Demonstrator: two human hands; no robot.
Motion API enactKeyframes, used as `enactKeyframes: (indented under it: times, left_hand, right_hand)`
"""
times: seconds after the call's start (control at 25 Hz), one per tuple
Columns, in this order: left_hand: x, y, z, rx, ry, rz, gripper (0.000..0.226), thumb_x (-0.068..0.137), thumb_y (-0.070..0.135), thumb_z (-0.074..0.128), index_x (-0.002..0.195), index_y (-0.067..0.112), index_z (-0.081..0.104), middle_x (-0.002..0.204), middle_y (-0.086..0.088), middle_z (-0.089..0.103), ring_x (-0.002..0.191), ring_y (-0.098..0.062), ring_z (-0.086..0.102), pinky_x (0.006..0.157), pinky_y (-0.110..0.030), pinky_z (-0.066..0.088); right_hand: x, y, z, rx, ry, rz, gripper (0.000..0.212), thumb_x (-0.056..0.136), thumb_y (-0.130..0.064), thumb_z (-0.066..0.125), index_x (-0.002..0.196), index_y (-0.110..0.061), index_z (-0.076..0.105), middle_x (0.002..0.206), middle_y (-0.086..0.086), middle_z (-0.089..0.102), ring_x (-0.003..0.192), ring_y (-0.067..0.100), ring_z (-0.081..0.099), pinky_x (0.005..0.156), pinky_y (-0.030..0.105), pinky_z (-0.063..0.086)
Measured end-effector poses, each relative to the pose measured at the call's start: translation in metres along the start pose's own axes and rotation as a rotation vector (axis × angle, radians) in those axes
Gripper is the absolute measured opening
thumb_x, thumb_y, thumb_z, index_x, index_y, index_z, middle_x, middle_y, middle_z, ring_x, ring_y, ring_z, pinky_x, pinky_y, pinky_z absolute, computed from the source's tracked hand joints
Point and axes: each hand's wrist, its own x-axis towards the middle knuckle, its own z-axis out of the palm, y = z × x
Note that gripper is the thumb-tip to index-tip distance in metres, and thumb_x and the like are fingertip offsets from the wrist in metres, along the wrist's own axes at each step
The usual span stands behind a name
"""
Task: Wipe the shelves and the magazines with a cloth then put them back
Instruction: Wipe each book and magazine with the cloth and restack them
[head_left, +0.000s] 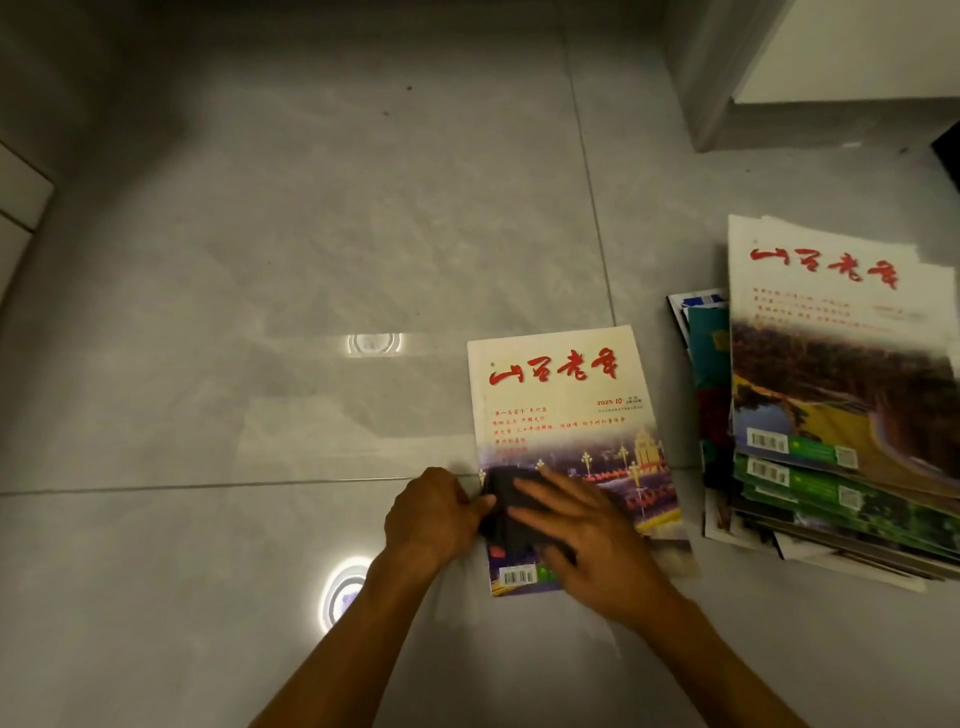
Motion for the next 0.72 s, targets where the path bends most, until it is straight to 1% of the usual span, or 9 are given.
enactKeyframes:
  times: [0.08,0.24,0.32,0.4,0.48,0.52,0.6,0.64,0.72]
  left_hand:
    - [-0.002,0.000,0.006,0.013,0.025,0.000,0.041,0.078,0.061,0.064,0.085,0.020,0.061,0.085,0.001,0.069,0.065,-0.008,0.055,0.062,-0.021,0.042]
    - [-0.011,0.006,0.009,0.053,0.094,0.019,0.039,0.082,0.056,0.064,0.100,0.022,0.060,0.096,0.006,0.068,0.071,-0.005,0.053,0.061,-0.018,0.037]
    - [-0.013,0.005,0.009,0.040,0.100,0.010,0.040,0.082,0.057,0.062,0.103,0.022,0.058,0.098,0.006,0.068,0.073,-0.006,0.055,0.064,-0.019,0.039]
    - [-0.017,0.004,0.013,0.029,0.100,-0.007,0.040,0.083,0.056,0.061,0.105,0.023,0.057,0.099,0.007,0.068,0.077,-0.007,0.060,0.065,-0.019,0.041]
    - [-0.022,0.008,0.021,-0.022,0.096,-0.012,0.037,0.083,0.053,0.063,0.105,0.024,0.057,0.098,0.008,0.068,0.078,-0.007,0.062,0.065,-0.018,0.045]
    - [-0.025,0.010,0.024,-0.086,0.087,-0.010,0.035,0.080,0.052,0.066,0.103,0.025,0.059,0.097,0.008,0.069,0.077,-0.006,0.063,0.066,-0.018,0.049]
    - [-0.028,0.015,0.025,-0.313,0.054,0.002,0.028,0.075,0.045,0.073,0.095,0.032,0.059,0.093,0.009,0.069,0.076,-0.005,0.065,0.070,-0.021,0.053]
    - [-0.031,0.018,0.026,-0.461,0.002,0.006,0.029,0.074,0.040,0.075,0.095,0.034,0.057,0.094,0.009,0.069,0.079,-0.006,0.066,0.073,-0.024,0.055]
    - [-0.042,0.025,0.032,-0.660,-0.107,0.053,0.038,0.078,0.027,0.074,0.109,0.034,0.053,0.108,0.006,0.067,0.095,-0.012,0.066,0.086,-0.035,0.056]
  right_hand:
    - [0.037,0.018,-0.009,0.108,0.086,0.138,0.051,0.089,-0.019,0.062,0.138,-0.029,0.049,0.150,-0.007,0.038,0.142,0.015,0.024,0.116,0.045,0.023]
    - [0.111,0.068,-0.045,0.152,0.276,0.411,0.048,0.094,-0.017,0.057,0.141,-0.019,0.045,0.151,0.006,0.038,0.139,0.027,0.032,0.117,0.042,0.023]
    - [0.109,0.084,-0.052,0.158,0.319,0.528,0.048,0.096,-0.020,0.054,0.143,-0.017,0.043,0.152,0.009,0.035,0.139,0.030,0.030,0.116,0.050,0.025]
    - [0.074,0.070,-0.035,0.095,0.307,0.601,0.051,0.098,-0.026,0.049,0.147,-0.018,0.035,0.155,0.009,0.028,0.143,0.031,0.022,0.116,0.054,0.022]
    - [0.020,0.038,-0.015,-0.034,0.270,0.621,0.055,0.099,-0.037,0.041,0.149,-0.018,0.028,0.157,0.010,0.024,0.144,0.032,0.019,0.114,0.052,0.019]
    - [-0.005,0.020,-0.005,-0.093,0.236,0.623,0.058,0.097,-0.041,0.037,0.149,-0.017,0.028,0.155,0.012,0.028,0.142,0.035,0.023,0.110,0.052,0.022]
    - [-0.034,-0.006,0.012,-0.146,0.205,0.630,0.065,0.086,-0.043,0.041,0.145,-0.015,0.033,0.148,0.015,0.039,0.135,0.038,0.034,0.105,0.054,0.028]
    - [-0.043,-0.018,0.023,-0.150,0.191,0.609,0.068,0.080,-0.042,0.044,0.142,-0.015,0.036,0.145,0.016,0.042,0.131,0.038,0.036,0.105,0.053,0.030]
    - [-0.053,-0.042,0.035,-0.148,0.152,0.491,0.065,0.076,-0.040,0.046,0.136,-0.016,0.043,0.138,0.015,0.050,0.124,0.037,0.040,0.102,0.049,0.032]
